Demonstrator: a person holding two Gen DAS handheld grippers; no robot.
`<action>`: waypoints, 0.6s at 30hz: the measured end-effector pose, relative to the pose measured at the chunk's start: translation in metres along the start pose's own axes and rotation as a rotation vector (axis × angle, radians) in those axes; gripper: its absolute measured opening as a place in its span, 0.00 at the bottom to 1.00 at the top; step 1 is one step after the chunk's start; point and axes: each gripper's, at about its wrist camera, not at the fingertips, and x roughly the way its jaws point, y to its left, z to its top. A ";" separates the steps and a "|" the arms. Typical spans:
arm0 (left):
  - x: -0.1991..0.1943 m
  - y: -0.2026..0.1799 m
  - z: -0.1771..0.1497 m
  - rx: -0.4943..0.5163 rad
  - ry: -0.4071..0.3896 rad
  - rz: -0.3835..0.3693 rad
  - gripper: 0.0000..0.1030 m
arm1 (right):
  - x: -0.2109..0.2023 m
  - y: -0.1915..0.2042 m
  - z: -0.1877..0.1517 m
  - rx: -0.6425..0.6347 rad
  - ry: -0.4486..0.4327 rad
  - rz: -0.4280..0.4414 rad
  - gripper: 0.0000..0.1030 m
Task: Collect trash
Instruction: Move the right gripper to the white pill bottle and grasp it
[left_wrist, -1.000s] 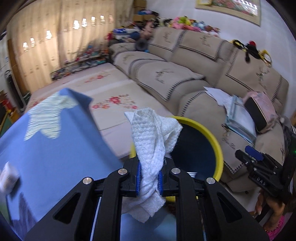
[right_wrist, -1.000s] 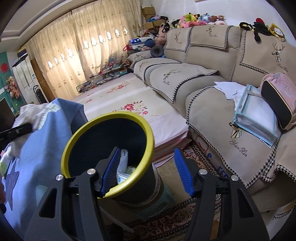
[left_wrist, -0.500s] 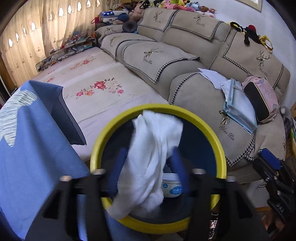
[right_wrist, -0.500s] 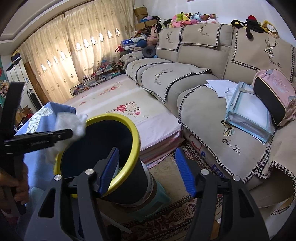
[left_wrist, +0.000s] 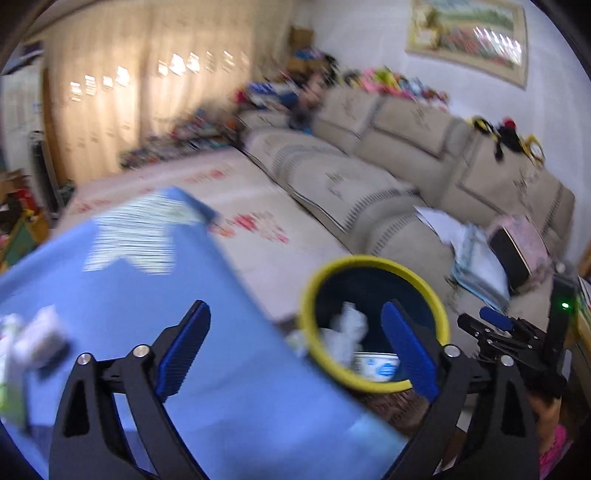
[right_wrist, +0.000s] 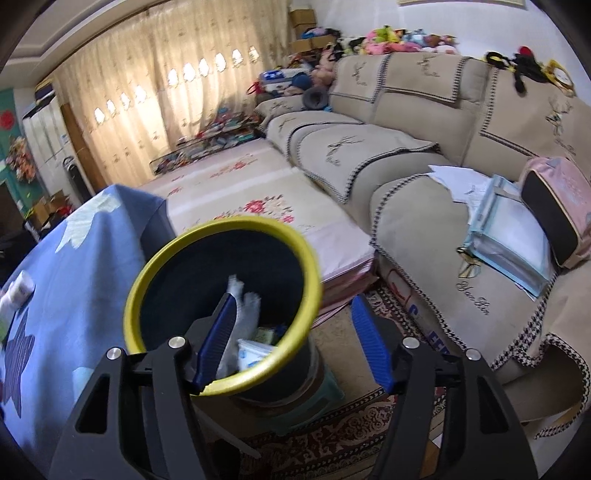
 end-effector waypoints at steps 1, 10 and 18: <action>-0.018 0.017 -0.007 -0.022 -0.027 0.035 0.92 | 0.002 0.007 -0.001 -0.013 0.006 0.008 0.61; -0.141 0.160 -0.082 -0.183 -0.138 0.360 0.95 | 0.006 0.114 0.004 -0.189 0.041 0.148 0.63; -0.186 0.273 -0.132 -0.324 -0.206 0.536 0.95 | 0.000 0.266 0.012 -0.407 0.076 0.403 0.67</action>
